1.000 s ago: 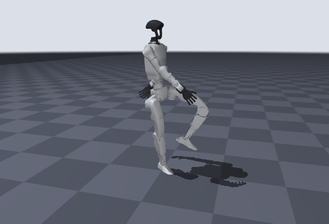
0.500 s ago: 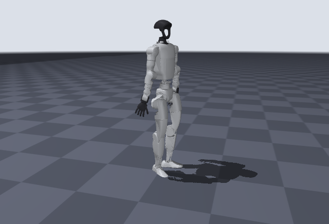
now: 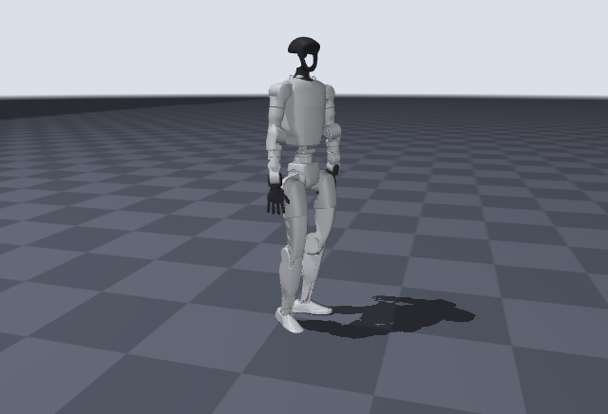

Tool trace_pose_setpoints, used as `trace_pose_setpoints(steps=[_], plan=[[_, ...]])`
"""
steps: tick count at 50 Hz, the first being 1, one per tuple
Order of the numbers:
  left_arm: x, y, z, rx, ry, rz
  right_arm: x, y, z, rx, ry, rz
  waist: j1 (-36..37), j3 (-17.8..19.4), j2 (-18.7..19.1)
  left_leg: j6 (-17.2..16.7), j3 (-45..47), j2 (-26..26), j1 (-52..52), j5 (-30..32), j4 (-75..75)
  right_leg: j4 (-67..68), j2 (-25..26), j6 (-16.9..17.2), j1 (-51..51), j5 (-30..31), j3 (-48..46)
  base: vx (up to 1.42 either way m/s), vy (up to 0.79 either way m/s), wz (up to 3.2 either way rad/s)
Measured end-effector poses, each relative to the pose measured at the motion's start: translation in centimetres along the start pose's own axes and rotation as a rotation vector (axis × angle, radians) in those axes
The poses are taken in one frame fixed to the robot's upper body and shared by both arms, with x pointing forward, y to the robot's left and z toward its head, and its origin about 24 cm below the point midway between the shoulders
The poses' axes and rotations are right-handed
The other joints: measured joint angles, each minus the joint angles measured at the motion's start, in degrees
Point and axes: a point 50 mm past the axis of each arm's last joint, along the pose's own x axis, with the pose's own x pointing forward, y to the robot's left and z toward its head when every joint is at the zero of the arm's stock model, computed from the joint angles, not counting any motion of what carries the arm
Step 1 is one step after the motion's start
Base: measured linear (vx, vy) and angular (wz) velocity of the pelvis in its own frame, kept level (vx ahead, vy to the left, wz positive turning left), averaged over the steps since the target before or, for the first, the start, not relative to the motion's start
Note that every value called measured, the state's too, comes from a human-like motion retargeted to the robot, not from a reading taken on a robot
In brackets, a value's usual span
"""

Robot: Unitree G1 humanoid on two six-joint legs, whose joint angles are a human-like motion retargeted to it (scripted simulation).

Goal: In place motions

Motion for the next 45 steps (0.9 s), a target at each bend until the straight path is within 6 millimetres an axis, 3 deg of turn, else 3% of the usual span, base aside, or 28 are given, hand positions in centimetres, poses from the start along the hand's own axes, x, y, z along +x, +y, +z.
trace_pose_setpoints(steps=[5,6,8,12,15,18,22,25,27,29,33,36,37,40,42,45], plan=[[-3.6,0.2,10.6,0.043,-0.293,0.043,-0.2,0.4,-3.1,-0.023,0.093,-0.078,0.79,3.37,1.6,0.55,2.67,3.06,0.02,-0.5,1.12,22.0,-0.33,0.37,-11.16,17.24,3.17,-0.1,0.12,-0.51],[-5.5,0.1,14.1,0.054,-0.404,0.057,-0.5,0.5,-4.5,0.001,0.146,-0.097,-1.32,5.14,2.49,0.87,1.96,4.14,-0.24,-0.56,2.0,29.76,-0.72,-1.3,-15.64,19.2,2.8,-0.24,0.25,0.37],[-9.8,0.1,19.8,0.061,-0.603,0.09,-1.0,0.8,-7.0,0.056,0.249,-0.115,-5.73,8.09,3.67,1.51,0.66,5.57,-1.08,-1.01,3.9,43.79,-4.26,-4.01,-23.45,17.12,-0.59,-0.26,0.27,0.74],[-18.1,-0.2,27.1,0.004,-0.941,0.159,-2.6,2.7,-11.9,0.22,0.473,-0.067,-13.95,13.78,4.2,3.05,-3.04,6.58,-0.95,-1.64,6.06,62.13,-11.79,-9.6,-35.18,11.31,-5.59,-0.16,0.2,0.83],[-24.0,-0.5,30.3,-0.068,-1.186,0.175,-4.5,5.5,-15.8,0.37,0.644,0.0,-19.24,16.79,4.82,3.94,-4.89,8.01,0.09,-1.28,5.92,69.68,-11.79,-10.26,-45.63,9.33,-4.95,-0.02,0.03,0.85],[-27.9,-0.3,31.6,-0.118,-1.347,0.18,-5.9,7.3,-18.3,0.491,0.73,-0.013,-23.25,18.43,5.45,3.72,-6.9,10.37,-0.6,-1.06,6.94,69.34,-10.57,-9.04,-50.96,9.05,-5.54,-0.01,-0.04,0.55],[-30.5,0.3,32.0,-0.152,-1.47,0.175,-6.4,8.5,-19.3,0.64,0.757,-0.087,-24.75,19.01,4.93,3.35,-7.2,11.01,-0.52,-1.25,7.38,64.98,-8.98,-9.22,-51.1,9.51,-5.27,-0.01,-0.02,-0.01],[-30.0,0.7,31.7,-0.167,-1.473,0.187,-6.1,9.1,-18.8,0.711,0.729,-0.078,-23.92,17.38,4.45,2.93,-6.28,10.47,-0.37,-1.07,6.5,60.83,-7.88,-8.05,-47.59,10.29,-4.36,0.02,-0.07,-0.28],[-28.3,0.5,31.3,-0.167,-1.43,0.191,-5.7,9.6,-18.1,0.729,0.705,-0.034,-22.33,15.5,4.6,2.6,-5.6,9.97,-0.31,-0.88,5.53,56.54,-7.1,-6.45,-42.75,11.25,-4.32,0.1,-0.12,-0.26],[-25.8,0.0,30.6,-0.157,-1.352,0.18,-5.2,9.8,-17.2,0.706,0.665,0.013,-20.0,13.35,4.89,2.16,-4.85,9.45,-0.02,-0.73,4.51,50.82,-5.83,-4.81,-36.23,12.48,-4.48,0.14,-0.12,-0.48],[-19.6,-1.7,28.1,-0.131,-1.174,0.081,-3.3,7.6,-14.0,0.539,0.514,0.056,-12.66,10.55,3.44,1.32,-0.4,7.23,2.73,-1.77,3.34,34.26,0.06,-3.32,-20.84,16.05,-1.22,0.15,-0.07,-1.03],[-14.7,-3.0,25.0,-0.131,-1.055,-0.017,-2.1,5.5,-11.5,0.394,0.413,0.006,-10.75,8.26,2.47,0.77,0.02,5.25,4.05,-2.58,2.86,16.4,3.49,-1.79,-7.66,19.98,1.97,0.19,-0.11,-0.34],[-13.1,-3.3,23.8,-0.133,-1.014,-0.039,-1.8,4.8,-10.7,0.357,0.381,-0.017,-10.65,7.34,1.98,0.68,-0.54,4.24,4.11,-2.86,2.89,10.41,4.16,-1.12,-3.64,18.56,3.22,0.19,-0.11,0.26],[-9.0,-4.2,20.1,-0.123,-0.869,-0.069,-1.1,3.5,-8.8,0.297,0.303,-0.064,-9.64,5.05,0.11,0.24,-1.34,1.46,4.45,-3.69,3.46,-3.34,4.29,-0.97,5.31,2.29,1.73,0.16,-0.17,0.06],[-5.8,-4.4,16.3,-0.09,-0.717,-0.067,-0.9,3.4,-7.9,0.274,0.275,-0.062,-5.81,2.46,-1.75,-0.86,0.83,-0.11,5.39,-4.09,3.2,-10.29,2.9,-1.42,6.86,2.65,1.89,0.23,-0.15,-0.7],[-2.6,-4.4,11.1,-0.06,-0.487,-0.049,-0.7,4.1,-7.3,0.272,0.265,-0.003,1.89,-2.14,-1.95,-2.04,3.82,0.68,3.43,-3.92,3.16,-12.31,1.9,0.96,4.99,4.34,5.73,0.09,-0.26,-0.83]])
